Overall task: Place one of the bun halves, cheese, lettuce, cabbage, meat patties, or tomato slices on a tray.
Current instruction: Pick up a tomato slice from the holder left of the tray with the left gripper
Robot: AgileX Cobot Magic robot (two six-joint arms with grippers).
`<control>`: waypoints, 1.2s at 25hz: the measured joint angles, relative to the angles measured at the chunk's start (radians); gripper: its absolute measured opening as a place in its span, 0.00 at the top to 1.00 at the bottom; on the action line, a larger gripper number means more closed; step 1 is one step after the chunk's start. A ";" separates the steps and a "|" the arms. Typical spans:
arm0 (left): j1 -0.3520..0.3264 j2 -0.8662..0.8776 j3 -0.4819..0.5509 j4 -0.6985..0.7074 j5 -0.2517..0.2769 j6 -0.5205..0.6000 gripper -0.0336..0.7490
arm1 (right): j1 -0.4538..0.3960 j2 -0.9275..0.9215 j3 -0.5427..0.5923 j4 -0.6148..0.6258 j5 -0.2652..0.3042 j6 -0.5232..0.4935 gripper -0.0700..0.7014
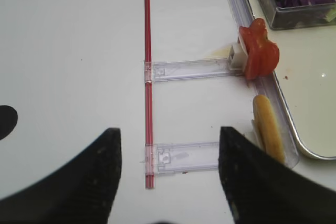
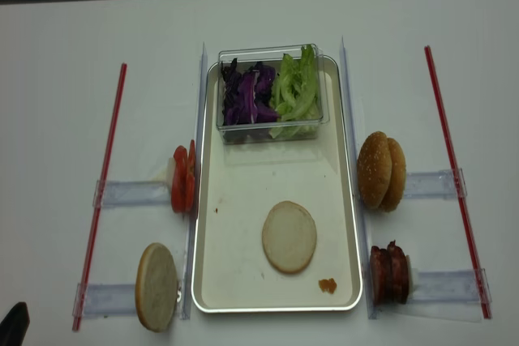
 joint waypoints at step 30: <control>-0.013 0.190 -0.025 -0.057 -0.048 0.023 0.42 | 0.000 0.000 0.000 0.000 0.000 0.000 0.32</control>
